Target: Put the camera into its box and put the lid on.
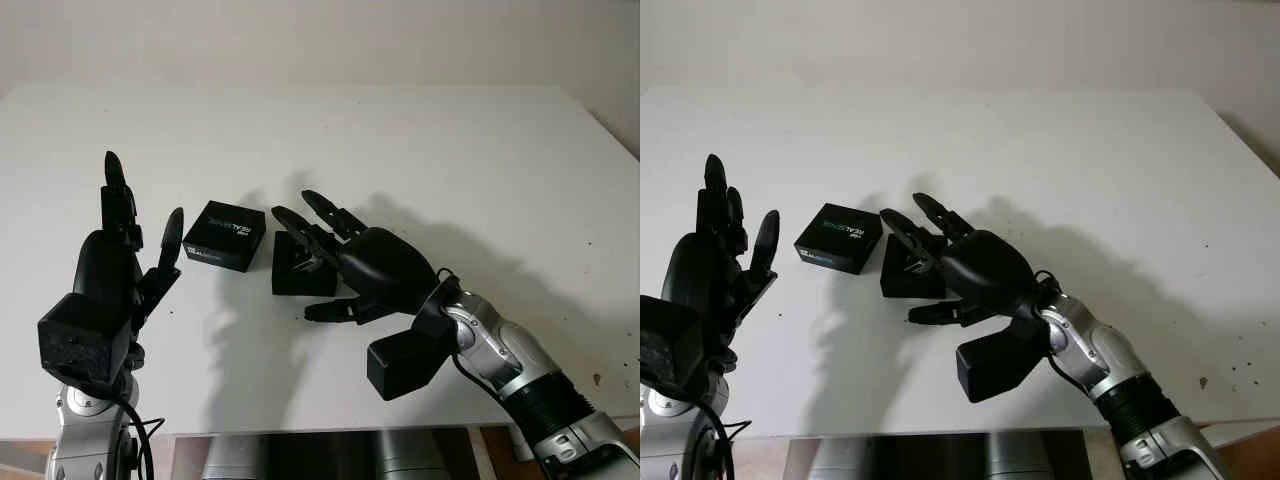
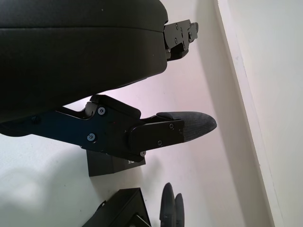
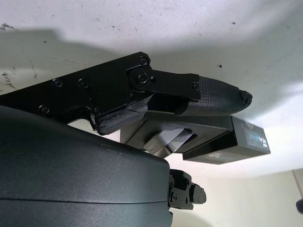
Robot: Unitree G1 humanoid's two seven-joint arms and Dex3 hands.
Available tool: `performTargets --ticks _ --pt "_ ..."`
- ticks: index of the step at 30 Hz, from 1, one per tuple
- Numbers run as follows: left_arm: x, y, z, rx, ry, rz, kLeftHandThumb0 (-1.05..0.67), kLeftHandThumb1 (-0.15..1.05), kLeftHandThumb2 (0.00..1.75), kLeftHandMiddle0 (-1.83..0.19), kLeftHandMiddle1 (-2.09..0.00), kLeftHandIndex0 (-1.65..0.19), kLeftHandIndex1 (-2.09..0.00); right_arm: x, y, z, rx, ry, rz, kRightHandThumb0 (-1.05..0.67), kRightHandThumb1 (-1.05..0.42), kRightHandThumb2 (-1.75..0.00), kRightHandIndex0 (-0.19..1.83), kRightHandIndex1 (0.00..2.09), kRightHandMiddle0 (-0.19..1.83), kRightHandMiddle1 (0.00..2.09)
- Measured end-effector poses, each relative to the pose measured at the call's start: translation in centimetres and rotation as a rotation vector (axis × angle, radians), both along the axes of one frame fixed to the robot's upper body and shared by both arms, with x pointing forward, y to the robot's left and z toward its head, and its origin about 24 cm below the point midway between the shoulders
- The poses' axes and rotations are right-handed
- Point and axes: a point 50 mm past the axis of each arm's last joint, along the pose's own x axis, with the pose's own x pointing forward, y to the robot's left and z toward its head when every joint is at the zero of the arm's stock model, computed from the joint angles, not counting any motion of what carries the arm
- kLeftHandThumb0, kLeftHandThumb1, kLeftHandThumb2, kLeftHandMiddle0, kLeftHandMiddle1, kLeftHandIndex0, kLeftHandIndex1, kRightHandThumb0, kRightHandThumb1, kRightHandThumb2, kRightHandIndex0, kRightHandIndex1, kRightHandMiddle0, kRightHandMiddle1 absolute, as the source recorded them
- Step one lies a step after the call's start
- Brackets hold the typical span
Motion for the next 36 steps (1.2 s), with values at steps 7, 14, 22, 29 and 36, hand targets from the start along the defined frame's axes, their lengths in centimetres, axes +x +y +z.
performTargets --ticks 7,14,22,29,36 --pt "-0.1 0.0 -0.1 -0.012 0.002 -0.002 -0.57 1.05 0.51 0.18 -0.05 0.19 0.00 0.3 0.8 -0.2 -0.064 -0.004 0.015 -0.92 -1.05 -0.65 -0.11 0.07 -0.06 0.08" --pt "-0.2 -0.1 -0.1 -0.016 0.001 -0.002 -0.57 1.05 0.51 0.18 -0.06 0.19 0.00 0.6 0.7 -0.2 -0.116 0.010 -0.012 -0.91 -1.05 -0.65 -0.11 0.06 -0.07 0.06" --pt "-0.4 -0.1 -0.3 -0.019 0.011 0.000 -0.56 1.05 0.51 0.18 -0.05 0.19 0.00 0.5 0.2 0.0 -0.147 0.017 -0.036 -0.92 -1.05 -0.65 -0.12 0.05 -0.08 0.05" --pt "-0.6 0.0 -0.5 -0.024 0.020 0.001 -0.56 1.05 0.51 0.19 -0.05 0.19 0.00 0.4 -1.3 -0.2 -0.136 0.037 -0.092 -0.90 -1.05 -0.61 -0.11 0.06 -0.07 0.06" --pt "-0.7 -0.1 -0.2 -0.020 0.008 -0.003 -0.57 1.05 0.51 0.19 -0.05 0.19 0.00 0.4 -2.5 -0.5 -0.140 0.047 -0.131 -0.91 -1.05 -0.62 -0.12 0.05 -0.08 0.05"
